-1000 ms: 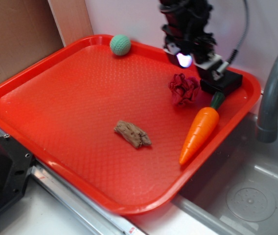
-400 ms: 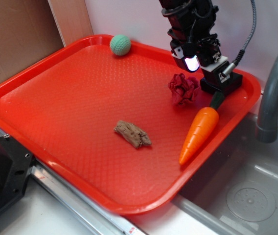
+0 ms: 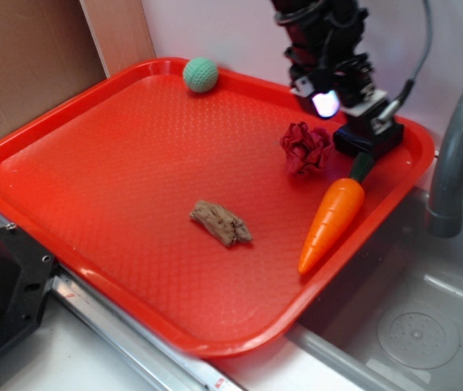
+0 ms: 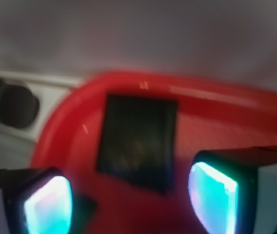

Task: Grab the black box.

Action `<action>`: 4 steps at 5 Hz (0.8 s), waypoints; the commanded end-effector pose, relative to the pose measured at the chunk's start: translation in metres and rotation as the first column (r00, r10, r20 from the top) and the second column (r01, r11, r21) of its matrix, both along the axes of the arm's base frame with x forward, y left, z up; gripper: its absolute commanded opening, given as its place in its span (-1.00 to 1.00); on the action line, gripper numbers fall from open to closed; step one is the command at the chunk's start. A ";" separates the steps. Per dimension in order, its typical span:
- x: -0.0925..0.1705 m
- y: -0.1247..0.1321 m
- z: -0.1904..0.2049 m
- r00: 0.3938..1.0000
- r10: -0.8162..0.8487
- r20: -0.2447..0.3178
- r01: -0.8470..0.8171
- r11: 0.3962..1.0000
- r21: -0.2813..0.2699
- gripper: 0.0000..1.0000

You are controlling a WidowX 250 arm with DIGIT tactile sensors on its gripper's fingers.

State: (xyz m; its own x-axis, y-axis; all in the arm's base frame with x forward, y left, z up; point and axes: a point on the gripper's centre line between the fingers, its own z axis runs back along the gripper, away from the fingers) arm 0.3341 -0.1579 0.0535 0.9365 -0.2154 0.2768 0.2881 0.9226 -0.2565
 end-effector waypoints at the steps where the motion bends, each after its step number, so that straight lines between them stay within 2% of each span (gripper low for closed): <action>1: 0.014 -0.030 0.011 1.000 -0.012 0.017 0.011 0.998 0.062 1.00; 3: 0.000 -0.014 0.001 1.000 0.011 -0.009 -0.009 0.983 0.182 1.00; 4: -0.008 -0.007 -0.017 0.997 0.025 -0.079 -0.008 0.979 0.201 1.00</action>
State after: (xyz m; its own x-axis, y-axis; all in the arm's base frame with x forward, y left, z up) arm 0.3315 -0.1626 0.0368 0.9510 -0.2492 0.1829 0.2680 0.9595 -0.0864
